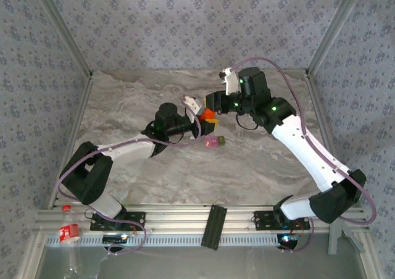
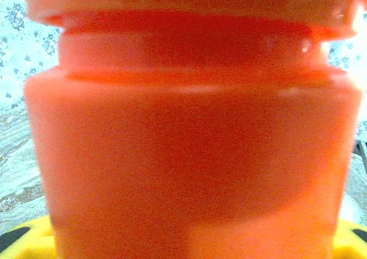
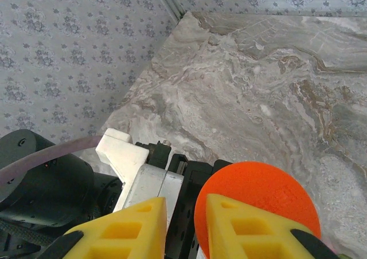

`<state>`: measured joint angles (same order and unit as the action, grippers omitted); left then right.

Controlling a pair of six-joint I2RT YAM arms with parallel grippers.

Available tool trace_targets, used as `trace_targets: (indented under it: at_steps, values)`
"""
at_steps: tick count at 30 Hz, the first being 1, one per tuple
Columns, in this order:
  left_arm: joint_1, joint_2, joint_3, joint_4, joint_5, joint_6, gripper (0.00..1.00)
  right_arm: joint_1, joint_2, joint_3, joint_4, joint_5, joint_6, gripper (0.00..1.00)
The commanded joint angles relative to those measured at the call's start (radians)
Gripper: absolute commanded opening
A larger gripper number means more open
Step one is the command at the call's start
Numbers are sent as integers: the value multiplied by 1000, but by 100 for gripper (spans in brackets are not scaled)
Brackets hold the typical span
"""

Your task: Sort the pills into containers

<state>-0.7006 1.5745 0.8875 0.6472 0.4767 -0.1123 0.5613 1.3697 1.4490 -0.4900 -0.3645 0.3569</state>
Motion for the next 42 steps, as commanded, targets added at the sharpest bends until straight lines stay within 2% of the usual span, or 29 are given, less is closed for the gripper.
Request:
trace_targets:
  at_steps: [1, 7, 13, 15, 20, 23, 28, 42]
  values:
    - [-4, -32, 42, 127, -17, 12, 0, -27, -25, -12, -67, -48, 30, 28]
    - [-4, -36, 45, 125, 12, 20, 0, -85, -78, -7, -8, -104, 69, 32]
    - [1, -44, 52, 101, 63, 26, 0, -146, -133, 20, -19, -128, 63, 42]
    - [2, -48, 55, 89, 89, 24, 0, -177, -145, 22, -37, -140, 47, 49]
    - [12, -61, 81, 30, 202, 12, 0, -234, -154, 35, -101, -213, -47, 77]
    - [13, -64, 107, -14, 266, 11, 0, -244, -143, 46, -140, -257, -106, 87]
    - [15, -57, 138, -70, 324, 13, 0, -230, -112, 83, -173, -303, -164, 91]
    - [14, -46, 143, -75, 338, 10, 0, -153, -13, 165, -282, -251, -254, 88]
